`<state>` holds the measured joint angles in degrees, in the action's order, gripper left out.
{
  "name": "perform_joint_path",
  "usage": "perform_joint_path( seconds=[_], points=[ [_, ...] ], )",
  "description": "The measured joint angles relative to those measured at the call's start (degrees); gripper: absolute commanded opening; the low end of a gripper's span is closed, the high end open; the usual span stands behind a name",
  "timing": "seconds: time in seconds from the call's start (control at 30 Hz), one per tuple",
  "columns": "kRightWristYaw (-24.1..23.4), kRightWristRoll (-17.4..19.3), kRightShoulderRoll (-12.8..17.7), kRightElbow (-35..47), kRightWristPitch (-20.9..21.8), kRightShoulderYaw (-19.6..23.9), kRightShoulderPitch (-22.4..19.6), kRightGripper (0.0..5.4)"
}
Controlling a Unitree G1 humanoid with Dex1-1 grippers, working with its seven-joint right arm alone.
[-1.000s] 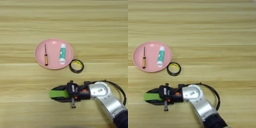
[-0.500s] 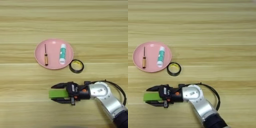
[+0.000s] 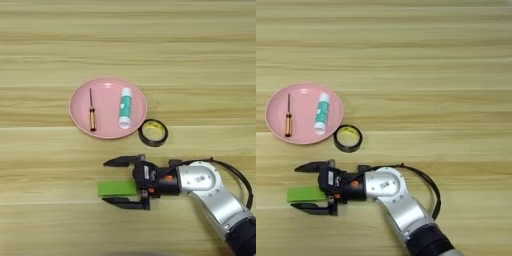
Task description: Move the objects on the table
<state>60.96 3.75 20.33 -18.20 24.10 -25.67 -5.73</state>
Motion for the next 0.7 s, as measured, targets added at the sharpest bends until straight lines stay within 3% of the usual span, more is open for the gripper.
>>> perform_joint_path(
  seconds=[0.4, 0.7],
  points=[
    [-0.1, 1.3, -0.1, -0.9, 0.2, 0.0, -0.2, 5.34],
    [0.2, 2.6, -0.2, -1.7, 0.2, 0.0, -0.1, 5.38]
  ],
)
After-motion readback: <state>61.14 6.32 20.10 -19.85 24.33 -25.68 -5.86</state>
